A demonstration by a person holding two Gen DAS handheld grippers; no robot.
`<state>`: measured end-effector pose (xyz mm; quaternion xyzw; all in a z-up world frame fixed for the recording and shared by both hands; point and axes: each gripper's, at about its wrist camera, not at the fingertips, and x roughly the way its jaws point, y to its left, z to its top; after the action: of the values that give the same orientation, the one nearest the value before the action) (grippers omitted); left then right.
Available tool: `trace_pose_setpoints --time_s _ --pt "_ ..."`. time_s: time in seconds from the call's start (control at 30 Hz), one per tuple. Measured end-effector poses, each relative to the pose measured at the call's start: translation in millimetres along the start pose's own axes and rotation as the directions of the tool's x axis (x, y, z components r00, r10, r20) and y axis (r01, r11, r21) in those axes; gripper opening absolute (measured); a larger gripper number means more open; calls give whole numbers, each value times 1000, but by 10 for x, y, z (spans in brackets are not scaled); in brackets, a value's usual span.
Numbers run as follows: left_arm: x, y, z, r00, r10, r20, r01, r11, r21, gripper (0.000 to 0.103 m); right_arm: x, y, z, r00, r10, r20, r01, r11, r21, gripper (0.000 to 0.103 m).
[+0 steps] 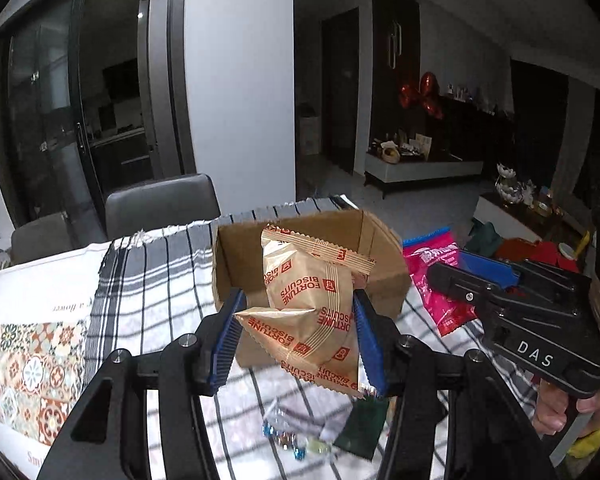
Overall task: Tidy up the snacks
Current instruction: 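Carry the biscuit packet and candy bag with both tools over the cardboard box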
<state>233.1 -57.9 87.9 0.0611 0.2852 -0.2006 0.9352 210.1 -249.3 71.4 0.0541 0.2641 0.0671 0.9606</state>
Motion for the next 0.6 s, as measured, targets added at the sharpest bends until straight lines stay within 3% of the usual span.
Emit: trace_pose_setpoints --time_s 0.37,0.6 --pt "601 93 480 997 -46 -65 42 997 -65 52 561 -247 404 998 -1 -69 1 1000 -4 33" --pt "985 131 611 994 -64 -93 55 994 -91 53 903 -389 554 994 4 -109 0 999 39 33"
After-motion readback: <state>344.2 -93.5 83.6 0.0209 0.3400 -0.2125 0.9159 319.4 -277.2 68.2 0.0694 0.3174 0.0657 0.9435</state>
